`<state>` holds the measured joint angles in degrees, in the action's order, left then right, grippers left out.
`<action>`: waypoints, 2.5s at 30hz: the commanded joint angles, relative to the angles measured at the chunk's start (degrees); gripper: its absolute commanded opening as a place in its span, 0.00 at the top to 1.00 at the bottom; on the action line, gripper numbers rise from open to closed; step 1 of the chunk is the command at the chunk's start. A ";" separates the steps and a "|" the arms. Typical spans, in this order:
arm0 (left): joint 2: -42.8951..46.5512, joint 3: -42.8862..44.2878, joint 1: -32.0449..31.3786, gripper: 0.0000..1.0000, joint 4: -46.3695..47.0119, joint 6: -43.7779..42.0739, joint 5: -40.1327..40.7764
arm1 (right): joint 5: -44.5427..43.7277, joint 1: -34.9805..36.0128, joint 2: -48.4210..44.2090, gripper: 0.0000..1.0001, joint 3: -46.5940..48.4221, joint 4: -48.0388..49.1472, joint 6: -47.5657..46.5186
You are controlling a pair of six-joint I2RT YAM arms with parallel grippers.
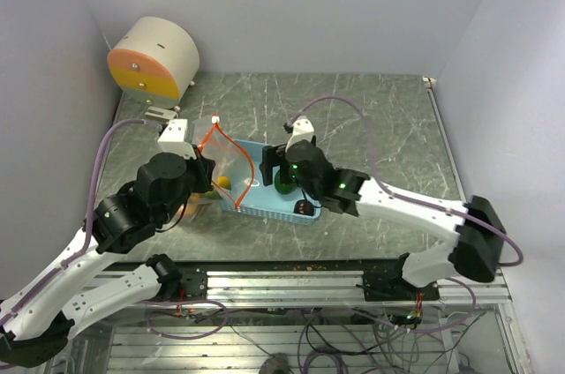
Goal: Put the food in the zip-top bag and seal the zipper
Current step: Pick up the fake fruit from the bin, then place the fake fruit in the zipper food storage bag.
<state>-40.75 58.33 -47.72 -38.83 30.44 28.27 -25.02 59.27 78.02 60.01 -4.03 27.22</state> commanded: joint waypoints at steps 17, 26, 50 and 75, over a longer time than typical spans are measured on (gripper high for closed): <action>0.74 1.22 -0.09 0.93 0.75 -0.72 0.55 | 4.58 -8.81 23.86 0.16 0.83 -0.80 5.97; 0.59 1.01 -0.09 0.93 0.40 -0.82 0.82 | 3.31 -8.83 28.08 0.33 2.36 0.18 5.09; -0.56 1.60 -0.09 0.93 0.63 -0.16 -0.42 | 47.38 -0.82 -7.65 0.59 -8.11 25.49 -12.16; 2.65 2.73 -0.07 0.93 -1.25 0.52 -1.86 | 24.86 1.10 2.89 0.00 4.61 17.72 -15.47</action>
<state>-38.09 59.96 -47.68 -40.56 30.52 25.71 -0.82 59.88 88.62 67.18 12.60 13.72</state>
